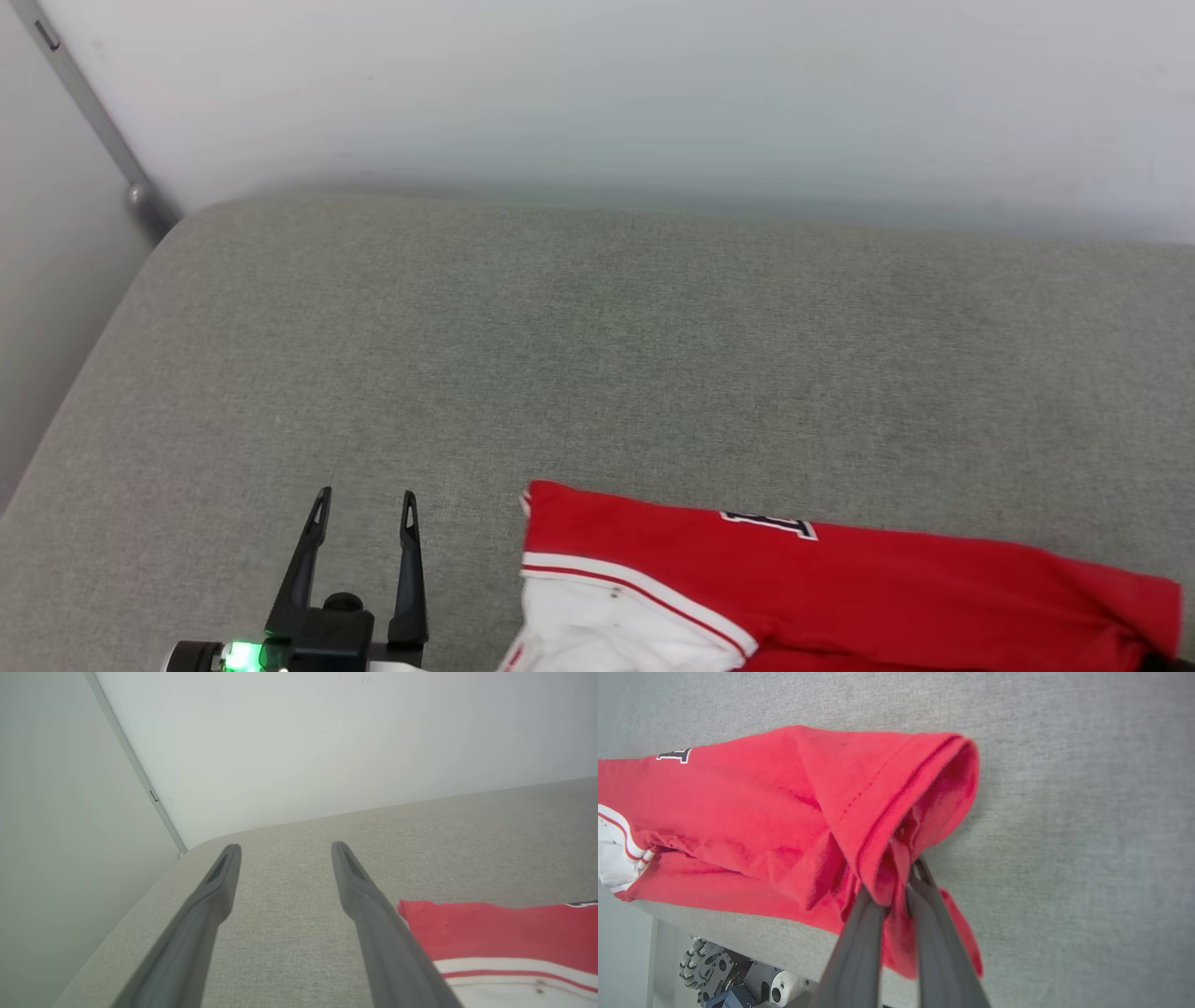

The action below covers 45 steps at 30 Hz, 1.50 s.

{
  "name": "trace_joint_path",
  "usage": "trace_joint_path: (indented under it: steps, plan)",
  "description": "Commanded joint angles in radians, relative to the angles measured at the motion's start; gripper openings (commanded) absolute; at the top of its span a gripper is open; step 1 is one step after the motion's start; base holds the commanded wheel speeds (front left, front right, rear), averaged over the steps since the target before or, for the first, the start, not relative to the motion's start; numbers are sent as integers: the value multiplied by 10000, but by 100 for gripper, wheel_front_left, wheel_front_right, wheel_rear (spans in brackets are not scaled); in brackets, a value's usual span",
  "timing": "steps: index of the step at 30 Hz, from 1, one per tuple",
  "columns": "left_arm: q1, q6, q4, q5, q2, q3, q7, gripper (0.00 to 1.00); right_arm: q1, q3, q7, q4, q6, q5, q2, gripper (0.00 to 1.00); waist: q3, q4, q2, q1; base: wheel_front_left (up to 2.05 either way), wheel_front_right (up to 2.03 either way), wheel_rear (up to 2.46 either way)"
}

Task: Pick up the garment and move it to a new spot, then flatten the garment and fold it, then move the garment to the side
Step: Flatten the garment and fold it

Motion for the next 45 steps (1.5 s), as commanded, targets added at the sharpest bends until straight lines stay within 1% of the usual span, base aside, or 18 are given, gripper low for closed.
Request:
trace_joint_path:
  steps: [1,4,9,11,14,16,20,22,25,27,29,32,36,38,43,45]
  plan:
    - [161,-86,18,111,-113,93,-21,100,89,-217,-46,100,-8,42,-196,0,-63,-95,0,0,0,0,0]
    - [224,-249,43,259,-198,232,-21,100,261,-682,-18,356,-8,-83,-565,0,-102,-207,0,0,0,0,0]
    - [393,-505,41,440,-331,390,-22,100,373,-1324,195,740,-8,-396,-988,0,-88,-381,0,0,0,0,0]
    - [384,-579,66,495,-392,445,-22,100,396,-1411,338,633,-8,-510,-994,0,-78,-430,0,0,0,0,0]
    - [406,-650,94,578,-444,546,-22,100,438,-1444,339,-8,-6,-710,-960,0,-77,-489,0,0,0,0,0]
    - [428,-723,118,639,-497,562,-22,100,581,-1281,429,-652,-6,-857,-921,0,-87,-504,0,0,0,0,0]
    - [476,-844,121,711,-566,652,-22,100,808,-903,699,-2455,-6,-947,-827,0,-83,-533,0,0,0,0,0]
    - [473,-865,105,762,-605,706,-22,100,810,-613,902,-3412,-6,-951,-635,0,-40,-537,0,0,0,0,0]
    - [372,-959,95,794,-672,749,-22,100,497,9,1335,-4619,-8,-970,-371,0,72,-493,0,0,0,0,0]
    - [244,-1000,105,834,-716,762,-22,100,127,538,1641,-5157,-6,-1127,-177,0,169,-433,0,0,0,0,0]
    - [118,-1043,137,870,-745,770,-22,100,-324,1144,1909,-5480,-6,-1277,66,0,292,-348,0,0,0,0,0]
    - [-21,-1119,164,893,-832,774,-22,100,-1214,2107,2189,-5599,-6,-1474,470,0,492,-209,0,0,0,0,0]
    - [-160,-1191,173,934,-928,817,-22,100,-2641,3579,2386,-5183,-6,-1773,990,0,749,-64,0,0,0,0,0]
    - [-269,-1217,175,948,-974,841,-22,100,-3394,4259,2350,-4773,-6,-1909,1318,0,882,-12,0,0,0,0,0]
    - [-487,-1305,193,967,-1087,843,-22,100,-4931,5801,2104,-3235,-6,-2279,2063,0,1194,139,0,0,0,0,0]
    - [-562,-1343,217,985,-1165,817,-22,100,-5337,6312,2021,-2477,-6,-2341,2235,0,1291,215,0,0,0,0,0]
